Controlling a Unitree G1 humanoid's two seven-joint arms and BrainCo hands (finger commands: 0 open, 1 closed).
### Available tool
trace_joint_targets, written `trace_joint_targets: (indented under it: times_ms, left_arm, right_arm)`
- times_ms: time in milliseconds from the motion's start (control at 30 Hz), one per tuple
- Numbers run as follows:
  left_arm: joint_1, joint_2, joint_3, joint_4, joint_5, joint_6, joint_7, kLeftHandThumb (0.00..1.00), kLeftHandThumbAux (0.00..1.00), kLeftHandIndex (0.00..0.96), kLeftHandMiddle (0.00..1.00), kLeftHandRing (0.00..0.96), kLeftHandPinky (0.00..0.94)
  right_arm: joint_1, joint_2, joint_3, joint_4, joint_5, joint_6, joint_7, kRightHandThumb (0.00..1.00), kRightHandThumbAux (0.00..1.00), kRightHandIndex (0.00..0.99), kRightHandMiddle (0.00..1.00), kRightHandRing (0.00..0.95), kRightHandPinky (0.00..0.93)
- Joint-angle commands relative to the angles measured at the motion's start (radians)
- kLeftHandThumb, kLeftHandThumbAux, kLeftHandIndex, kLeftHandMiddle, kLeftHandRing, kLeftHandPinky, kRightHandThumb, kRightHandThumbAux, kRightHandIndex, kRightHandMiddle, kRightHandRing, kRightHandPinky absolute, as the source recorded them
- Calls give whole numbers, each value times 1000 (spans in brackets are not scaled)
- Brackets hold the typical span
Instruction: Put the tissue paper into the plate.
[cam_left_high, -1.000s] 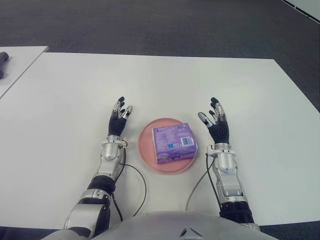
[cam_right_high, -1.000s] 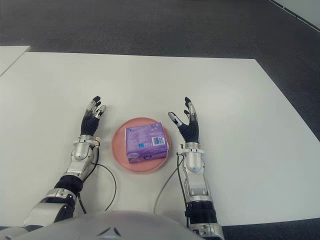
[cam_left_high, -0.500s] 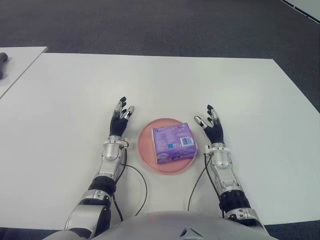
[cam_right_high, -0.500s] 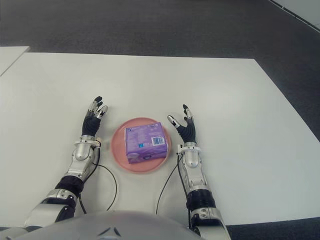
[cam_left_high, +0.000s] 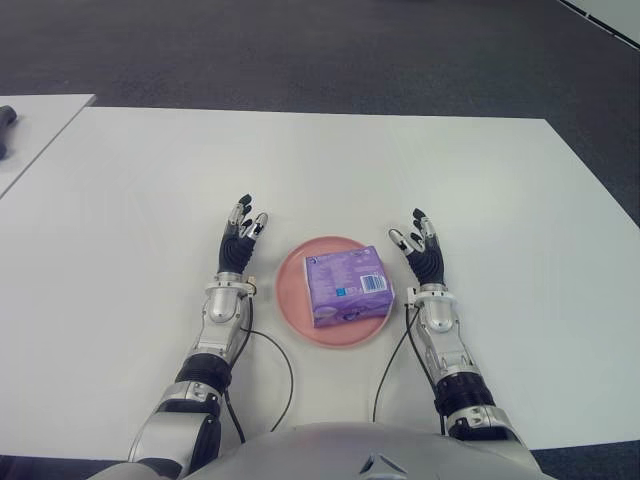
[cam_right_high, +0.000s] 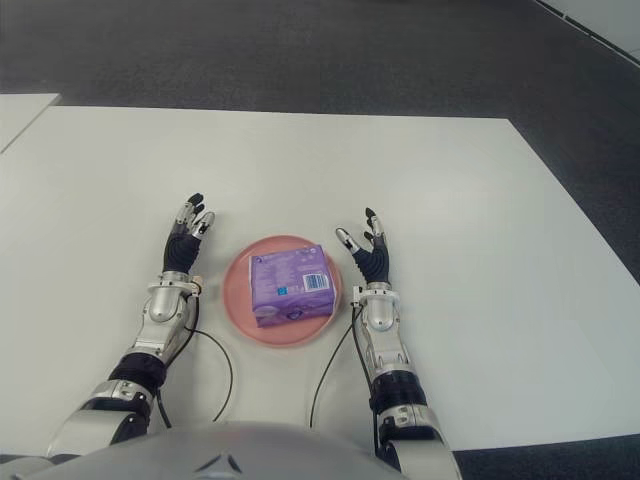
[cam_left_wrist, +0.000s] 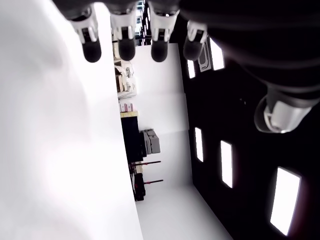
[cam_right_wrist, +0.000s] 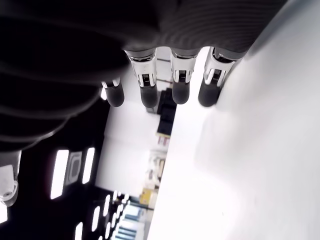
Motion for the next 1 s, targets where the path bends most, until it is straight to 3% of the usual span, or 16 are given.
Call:
trace_joint_targets:
  times_ms: [33, 467, 1000]
  left_arm:
    - [14, 3, -1, 6, 9, -8, 0, 0, 390, 0, 0, 0, 0]
    - [18, 4, -1, 0, 10, 0, 0, 0, 396, 0, 0, 0, 0]
    - [18, 9, -1, 3, 14, -8, 3, 0, 380, 0, 0, 0, 0]
  right_arm:
    - [-34, -21, -22, 155, 27, -37, 18, 42, 451, 0, 0, 0, 0]
    - [-95, -52, -37, 376, 33, -185, 28, 52, 451, 0, 0, 0, 0]
    - [-127, -54, -36, 451, 35, -261, 19, 49, 472, 0, 0, 0, 0]
